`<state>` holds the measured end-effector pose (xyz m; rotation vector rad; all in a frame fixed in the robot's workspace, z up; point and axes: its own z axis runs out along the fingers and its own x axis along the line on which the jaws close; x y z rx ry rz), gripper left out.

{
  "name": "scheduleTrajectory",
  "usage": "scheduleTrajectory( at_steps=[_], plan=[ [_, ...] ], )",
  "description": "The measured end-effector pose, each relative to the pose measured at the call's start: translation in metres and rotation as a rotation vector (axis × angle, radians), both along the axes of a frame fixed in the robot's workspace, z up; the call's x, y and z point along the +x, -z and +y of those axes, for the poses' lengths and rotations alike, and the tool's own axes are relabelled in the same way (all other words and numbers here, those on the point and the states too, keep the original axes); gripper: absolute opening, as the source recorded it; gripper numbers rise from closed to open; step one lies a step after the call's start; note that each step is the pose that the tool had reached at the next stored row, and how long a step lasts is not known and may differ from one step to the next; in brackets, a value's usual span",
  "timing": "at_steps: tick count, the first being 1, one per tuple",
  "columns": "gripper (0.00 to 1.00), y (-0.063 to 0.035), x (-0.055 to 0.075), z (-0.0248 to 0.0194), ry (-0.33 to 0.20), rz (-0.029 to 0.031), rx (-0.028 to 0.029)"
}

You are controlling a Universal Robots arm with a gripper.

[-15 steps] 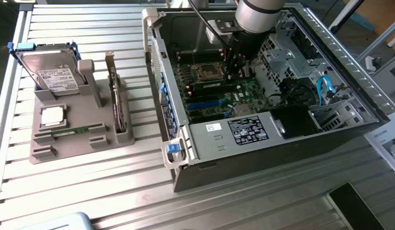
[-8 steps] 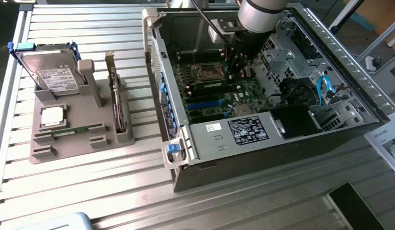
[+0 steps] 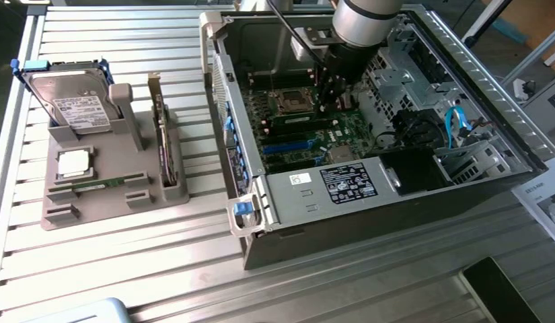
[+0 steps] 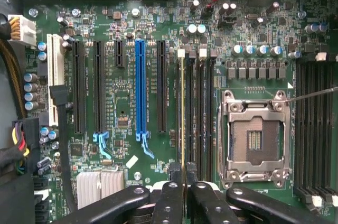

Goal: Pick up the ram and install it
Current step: 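Insert the ram into the slot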

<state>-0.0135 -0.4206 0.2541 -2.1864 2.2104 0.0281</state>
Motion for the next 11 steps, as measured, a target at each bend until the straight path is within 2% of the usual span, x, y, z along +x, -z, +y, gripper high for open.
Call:
scheduleTrajectory(
  at_steps=[2, 5, 8, 11],
  plan=[
    [0.12, 0.0005, -0.0076, 0.0002, 0.000, -0.0001, -0.0002],
    [0.12, 0.0005, -0.0075, 0.0002, 0.000, 0.0005, -0.0003],
    [0.12, 0.0005, -0.0041, 0.0002, 0.000, 0.0171, -0.0002],
    [0.12, 0.0005, -0.0040, 0.0002, 0.000, 0.0178, -0.0003]
  ],
)
